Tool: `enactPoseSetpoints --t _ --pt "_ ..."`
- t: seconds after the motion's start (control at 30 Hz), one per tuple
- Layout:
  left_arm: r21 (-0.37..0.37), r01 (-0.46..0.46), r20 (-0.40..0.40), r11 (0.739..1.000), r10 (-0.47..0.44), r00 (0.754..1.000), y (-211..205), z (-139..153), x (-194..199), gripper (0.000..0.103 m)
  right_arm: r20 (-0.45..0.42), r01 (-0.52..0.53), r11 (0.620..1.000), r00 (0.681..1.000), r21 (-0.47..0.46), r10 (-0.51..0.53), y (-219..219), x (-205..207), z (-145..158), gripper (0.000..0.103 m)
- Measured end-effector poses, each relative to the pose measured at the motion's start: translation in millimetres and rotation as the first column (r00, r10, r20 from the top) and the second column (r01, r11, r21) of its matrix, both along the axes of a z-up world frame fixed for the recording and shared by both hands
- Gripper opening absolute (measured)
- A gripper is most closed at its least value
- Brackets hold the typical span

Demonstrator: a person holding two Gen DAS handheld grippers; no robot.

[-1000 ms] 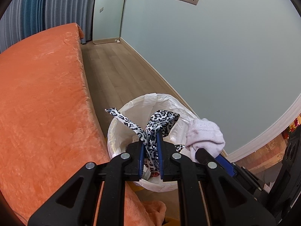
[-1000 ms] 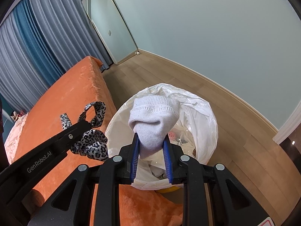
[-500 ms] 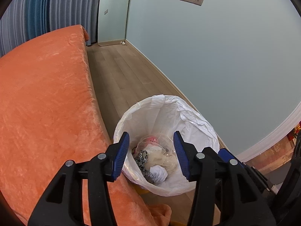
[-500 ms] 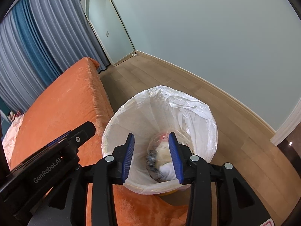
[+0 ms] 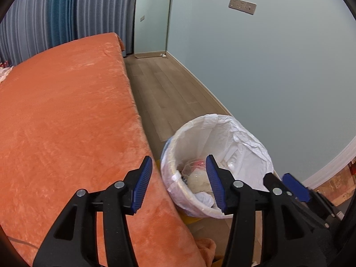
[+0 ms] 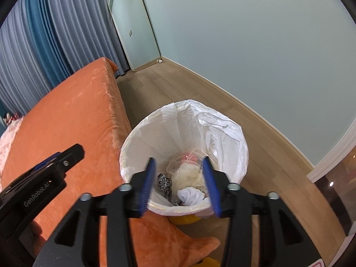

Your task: Collect trash

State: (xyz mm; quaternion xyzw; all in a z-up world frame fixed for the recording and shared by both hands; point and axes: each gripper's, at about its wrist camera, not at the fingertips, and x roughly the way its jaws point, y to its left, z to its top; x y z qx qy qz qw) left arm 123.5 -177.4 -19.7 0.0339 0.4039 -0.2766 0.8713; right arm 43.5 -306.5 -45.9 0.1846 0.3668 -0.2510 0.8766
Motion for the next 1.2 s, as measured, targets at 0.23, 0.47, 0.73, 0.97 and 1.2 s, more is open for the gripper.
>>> enactPoseSetpoints --t 0.23,0.47,0.73,0.97,1.2 --pt "0.060 -0.068 0.035 0.996 0.066 0.997 21.1 5.5 -8.1 0.062 -0.036 -0.022 0.997 0.999 -0.076 0.019 9.1 -5.5 15.1 0.070" --pt "0.119 -0.094 0.060 0.988 0.087 0.994 28.9 10.2 -20.5 0.076 -0.079 -0.077 0.993 0.994 -0.095 0.070 27.3 -8.7 16.7 0.084" --pt "0.169 -0.166 0.059 0.972 0.158 0.986 42.6 9.5 -29.5 0.084 -0.087 -0.104 0.984 0.992 -0.147 0.091 35.2 -15.1 23.4 0.096" --pt "0.200 -0.175 0.068 0.964 0.164 0.984 46.1 6.6 -36.8 0.084 -0.094 -0.106 0.982 0.991 -0.157 0.092 38.4 -22.1 24.2 0.096" --pt "0.208 -0.185 0.074 0.961 0.173 0.982 51.6 7.1 -41.7 0.084 -0.098 -0.116 0.979 0.990 -0.167 0.101 44.9 -26.0 25.4 0.096"
